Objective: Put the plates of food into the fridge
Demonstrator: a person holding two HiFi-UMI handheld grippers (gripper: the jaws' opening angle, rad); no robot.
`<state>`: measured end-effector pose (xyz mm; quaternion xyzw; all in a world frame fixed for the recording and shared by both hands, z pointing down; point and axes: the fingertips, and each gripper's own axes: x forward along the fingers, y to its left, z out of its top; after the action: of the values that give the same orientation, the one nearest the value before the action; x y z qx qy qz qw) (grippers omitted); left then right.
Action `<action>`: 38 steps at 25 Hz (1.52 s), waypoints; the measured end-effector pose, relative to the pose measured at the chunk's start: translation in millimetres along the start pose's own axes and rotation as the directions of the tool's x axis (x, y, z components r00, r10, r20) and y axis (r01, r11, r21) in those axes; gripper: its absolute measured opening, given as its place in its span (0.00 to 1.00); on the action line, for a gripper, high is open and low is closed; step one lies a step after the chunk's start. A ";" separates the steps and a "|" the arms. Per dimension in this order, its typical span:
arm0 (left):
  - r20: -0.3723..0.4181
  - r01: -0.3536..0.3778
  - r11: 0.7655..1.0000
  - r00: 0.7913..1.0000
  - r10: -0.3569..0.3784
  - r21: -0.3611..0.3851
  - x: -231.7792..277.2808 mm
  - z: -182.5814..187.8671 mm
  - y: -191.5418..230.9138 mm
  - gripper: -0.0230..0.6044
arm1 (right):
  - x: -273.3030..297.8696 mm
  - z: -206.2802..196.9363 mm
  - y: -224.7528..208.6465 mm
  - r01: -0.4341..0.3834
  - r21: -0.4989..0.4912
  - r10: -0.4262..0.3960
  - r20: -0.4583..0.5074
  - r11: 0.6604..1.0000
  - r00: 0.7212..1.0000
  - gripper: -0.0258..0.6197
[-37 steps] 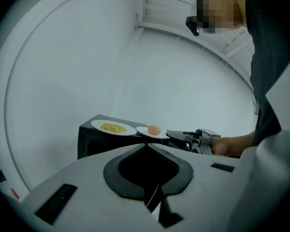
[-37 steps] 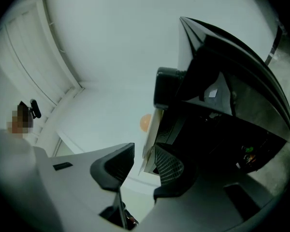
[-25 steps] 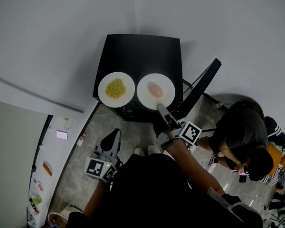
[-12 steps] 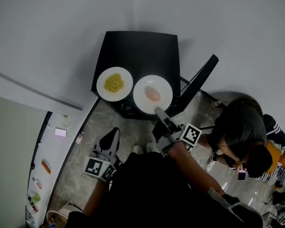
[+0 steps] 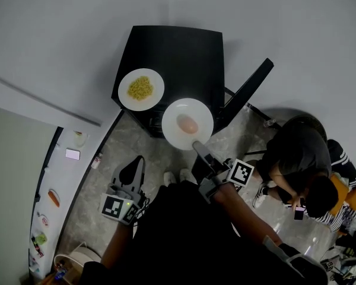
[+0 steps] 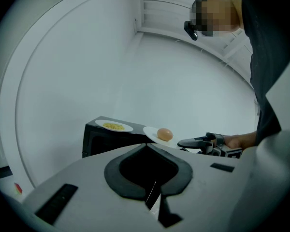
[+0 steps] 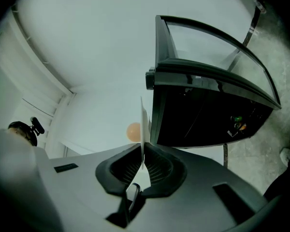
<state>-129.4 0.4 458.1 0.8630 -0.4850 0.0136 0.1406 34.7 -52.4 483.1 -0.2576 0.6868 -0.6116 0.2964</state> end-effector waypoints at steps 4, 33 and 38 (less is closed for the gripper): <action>-0.004 -0.003 1.000 1.000 0.003 0.001 -5.9 -3.5 -2.8 0.07 | -12.7 -16.4 -9.1 0.012 0.026 -0.011 -0.029 1.000 1.000 0.10; -0.021 -0.018 1.000 1.000 0.017 -0.022 -1.6 -7.0 16.6 0.07 | 17.9 19.8 -147.0 0.208 0.152 -0.228 0.123 0.966 0.966 0.09; -0.025 0.005 1.000 1.000 -0.005 -0.018 7.8 -7.5 18.2 0.07 | 24.6 31.8 -163.4 0.222 0.155 -0.246 0.163 0.963 0.955 0.09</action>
<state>-139.6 -13.1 470.7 0.8628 -0.4810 0.0197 0.1545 39.2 -111.3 640.7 -0.3711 0.5786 -0.6616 0.2998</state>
